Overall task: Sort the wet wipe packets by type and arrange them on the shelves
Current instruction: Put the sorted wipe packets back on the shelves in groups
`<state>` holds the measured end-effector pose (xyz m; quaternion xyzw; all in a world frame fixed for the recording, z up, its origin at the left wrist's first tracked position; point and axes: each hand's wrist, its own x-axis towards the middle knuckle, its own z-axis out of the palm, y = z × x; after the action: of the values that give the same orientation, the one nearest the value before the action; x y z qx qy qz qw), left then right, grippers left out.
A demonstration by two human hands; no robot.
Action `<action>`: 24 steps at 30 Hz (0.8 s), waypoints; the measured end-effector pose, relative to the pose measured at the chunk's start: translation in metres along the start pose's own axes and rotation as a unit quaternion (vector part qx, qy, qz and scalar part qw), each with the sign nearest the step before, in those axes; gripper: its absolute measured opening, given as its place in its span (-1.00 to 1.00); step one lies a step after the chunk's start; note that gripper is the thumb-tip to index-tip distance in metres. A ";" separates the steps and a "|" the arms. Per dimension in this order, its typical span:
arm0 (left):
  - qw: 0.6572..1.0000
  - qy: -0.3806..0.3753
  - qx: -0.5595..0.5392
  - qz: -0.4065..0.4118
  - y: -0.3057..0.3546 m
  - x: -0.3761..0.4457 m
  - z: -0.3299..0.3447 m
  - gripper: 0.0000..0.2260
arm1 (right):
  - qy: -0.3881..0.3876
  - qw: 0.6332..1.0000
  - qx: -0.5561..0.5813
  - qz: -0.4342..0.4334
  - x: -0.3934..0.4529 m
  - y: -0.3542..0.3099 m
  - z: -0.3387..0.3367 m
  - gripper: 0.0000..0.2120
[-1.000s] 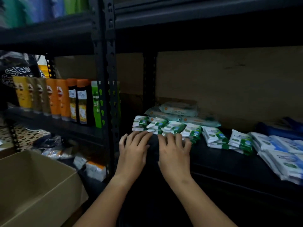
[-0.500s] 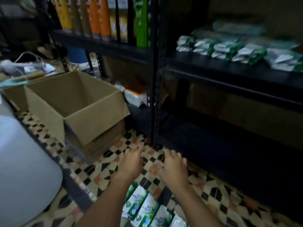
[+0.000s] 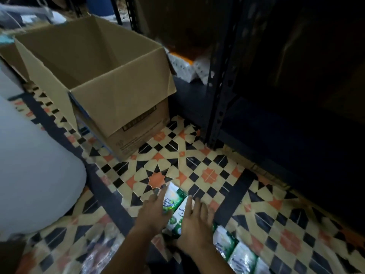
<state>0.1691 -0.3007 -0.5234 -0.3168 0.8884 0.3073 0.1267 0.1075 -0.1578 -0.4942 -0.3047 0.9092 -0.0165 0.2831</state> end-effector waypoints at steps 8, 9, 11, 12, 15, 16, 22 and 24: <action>0.998 0.025 0.059 0.027 -0.001 0.001 -0.001 -0.12 | 0.036 0.999 0.022 -0.008 0.013 -0.005 0.008 0.14; 0.997 0.022 0.070 0.023 0.000 0.002 0.000 -0.10 | 0.043 0.999 0.024 -0.009 0.014 -0.005 0.009 0.14; 0.996 0.022 0.083 0.023 0.002 0.005 -0.001 -0.09 | 0.050 0.998 0.025 -0.011 0.017 -0.004 0.012 0.15; 0.996 0.024 0.087 0.024 0.002 0.006 -0.002 -0.09 | 0.048 0.999 0.021 -0.011 0.017 -0.004 0.013 0.15; 0.995 0.024 0.091 0.027 0.005 0.009 -0.003 -0.08 | 0.042 0.999 0.010 -0.003 0.019 -0.006 0.012 0.14; 0.996 0.025 0.085 0.026 0.005 0.010 -0.004 -0.07 | 0.043 0.999 0.009 0.002 0.020 -0.008 0.012 0.14; 0.993 0.047 0.101 0.024 0.005 0.010 -0.011 -0.06 | 0.047 0.999 0.022 0.001 0.020 -0.010 0.005 0.19; 0.993 0.066 0.101 0.012 -0.001 0.011 -0.017 -0.02 | 0.054 0.998 0.021 -0.010 0.019 -0.013 -0.001 0.19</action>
<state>0.1608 -0.3168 -0.5150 -0.3107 0.9252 0.1957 0.0957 0.1016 -0.1793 -0.5007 -0.3062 0.9197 -0.0544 0.2397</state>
